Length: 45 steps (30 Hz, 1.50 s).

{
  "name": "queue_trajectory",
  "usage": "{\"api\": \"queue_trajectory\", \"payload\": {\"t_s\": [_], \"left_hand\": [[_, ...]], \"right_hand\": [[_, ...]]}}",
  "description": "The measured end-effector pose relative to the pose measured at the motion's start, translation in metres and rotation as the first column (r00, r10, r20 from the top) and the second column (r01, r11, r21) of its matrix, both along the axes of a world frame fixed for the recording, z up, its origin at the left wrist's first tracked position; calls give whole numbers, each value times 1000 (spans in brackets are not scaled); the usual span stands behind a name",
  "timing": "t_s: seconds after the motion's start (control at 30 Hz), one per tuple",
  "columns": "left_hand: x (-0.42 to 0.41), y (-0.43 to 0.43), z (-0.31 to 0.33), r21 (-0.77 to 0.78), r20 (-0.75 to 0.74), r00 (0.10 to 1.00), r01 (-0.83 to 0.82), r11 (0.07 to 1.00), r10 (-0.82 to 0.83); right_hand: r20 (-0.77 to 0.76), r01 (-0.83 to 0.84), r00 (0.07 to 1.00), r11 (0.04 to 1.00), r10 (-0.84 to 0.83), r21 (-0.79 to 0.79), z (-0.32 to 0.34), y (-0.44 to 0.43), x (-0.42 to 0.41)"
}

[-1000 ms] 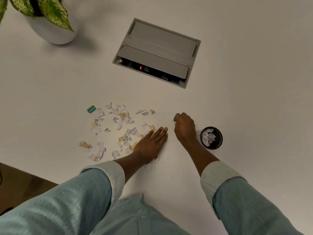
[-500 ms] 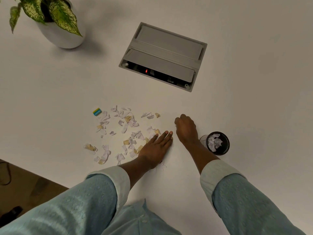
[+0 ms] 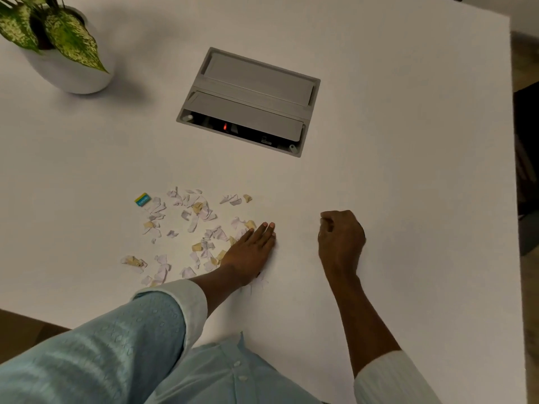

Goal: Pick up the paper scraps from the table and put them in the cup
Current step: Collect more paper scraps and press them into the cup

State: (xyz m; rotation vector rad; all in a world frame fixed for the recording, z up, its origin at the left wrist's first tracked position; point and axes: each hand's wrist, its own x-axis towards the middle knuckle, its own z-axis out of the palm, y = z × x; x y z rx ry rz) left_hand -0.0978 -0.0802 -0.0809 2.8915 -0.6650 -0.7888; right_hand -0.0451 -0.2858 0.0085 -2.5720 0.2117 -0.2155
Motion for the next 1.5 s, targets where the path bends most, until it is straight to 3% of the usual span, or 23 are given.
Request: {"api": "queue_trajectory", "payload": {"t_s": [0.13,0.3,0.47,0.67,0.8,0.93,1.23,1.37,1.5], "left_hand": [[0,1,1,19,-10,1000,1,1000,0],[0,4,4,17,-17,1000,23,1000,-23],[0,16,11,-102,42,999,33,994,-29],[-36,52,15,-128,163,978,-106,986,127],[-74,83,11,-132,204,952,-205,970,229],[-105,94,8,-96,165,962,-204,974,217],[-118,72,7,-123,-12,963,-270,955,270],[-112,67,8,-145,23,962,-265,953,271],[-111,68,9,-195,46,944,-313,929,328]], "right_hand": [[-42,137,990,991,-137,-6,1,-33,-8],[-212,32,976,993,-56,-113,-8,-53,-11],[-165,-33,986,981,1,-191,-5,-43,-22],[-95,-137,986,990,135,-17,-5,2,-57],[-266,-303,913,951,309,63,-29,34,-91],[-450,-383,803,917,391,114,-56,57,-123],[-490,-525,711,844,504,106,-83,82,-143],[-459,-611,693,791,556,36,-85,97,-134],[-457,-591,695,803,554,75,-84,109,-126]]}}
